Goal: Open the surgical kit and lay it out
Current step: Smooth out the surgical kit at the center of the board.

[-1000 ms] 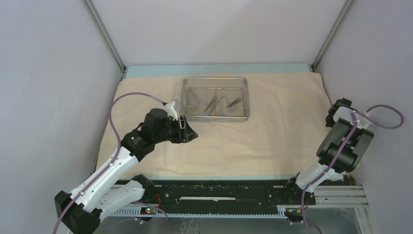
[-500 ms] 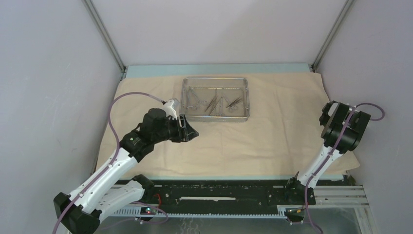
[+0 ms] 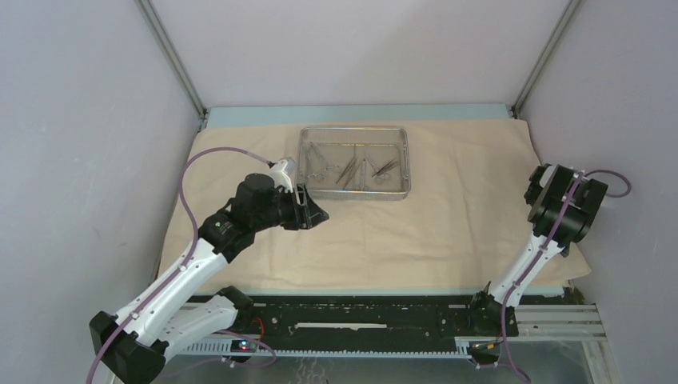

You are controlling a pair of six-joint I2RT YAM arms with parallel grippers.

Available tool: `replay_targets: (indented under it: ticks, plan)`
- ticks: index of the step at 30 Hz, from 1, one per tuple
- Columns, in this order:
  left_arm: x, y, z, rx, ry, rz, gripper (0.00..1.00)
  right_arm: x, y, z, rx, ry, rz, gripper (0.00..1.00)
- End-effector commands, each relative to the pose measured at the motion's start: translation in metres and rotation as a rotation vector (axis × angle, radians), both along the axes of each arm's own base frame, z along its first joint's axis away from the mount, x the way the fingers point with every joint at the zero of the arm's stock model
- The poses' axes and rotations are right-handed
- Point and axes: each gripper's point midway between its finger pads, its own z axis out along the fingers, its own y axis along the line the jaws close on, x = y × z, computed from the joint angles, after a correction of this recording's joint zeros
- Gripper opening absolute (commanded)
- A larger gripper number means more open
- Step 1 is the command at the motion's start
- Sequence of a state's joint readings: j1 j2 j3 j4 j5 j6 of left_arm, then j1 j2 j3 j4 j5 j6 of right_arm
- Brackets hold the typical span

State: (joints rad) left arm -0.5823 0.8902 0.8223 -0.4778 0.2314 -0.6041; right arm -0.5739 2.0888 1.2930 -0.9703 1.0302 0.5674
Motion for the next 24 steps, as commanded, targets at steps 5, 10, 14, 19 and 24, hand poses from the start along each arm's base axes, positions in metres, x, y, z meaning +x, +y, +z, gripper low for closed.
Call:
replay_targets:
  ticks: [5,10,14,19,24]
  plan:
    - [0.006,-0.011,0.027,-0.084,-0.056,-0.008,0.57,0.017,0.02,0.039,-0.069,-0.306,-0.086,0.0]
    - [0.002,-0.008,0.024,-0.074,-0.045,-0.01,0.57,0.027,0.04,0.083,-0.114,-0.549,-0.072,0.38]
    - [-0.001,-0.007,0.027,-0.075,-0.043,-0.014,0.57,0.025,0.056,0.099,-0.113,-0.721,-0.07,0.63]
    - [-0.004,-0.005,0.031,-0.066,-0.038,-0.017,0.57,0.012,0.067,0.095,-0.129,-0.857,-0.061,0.69]
    - [-0.005,-0.001,0.035,-0.05,-0.037,-0.011,0.57,-0.022,0.062,0.046,-0.07,-0.851,-0.232,0.44]
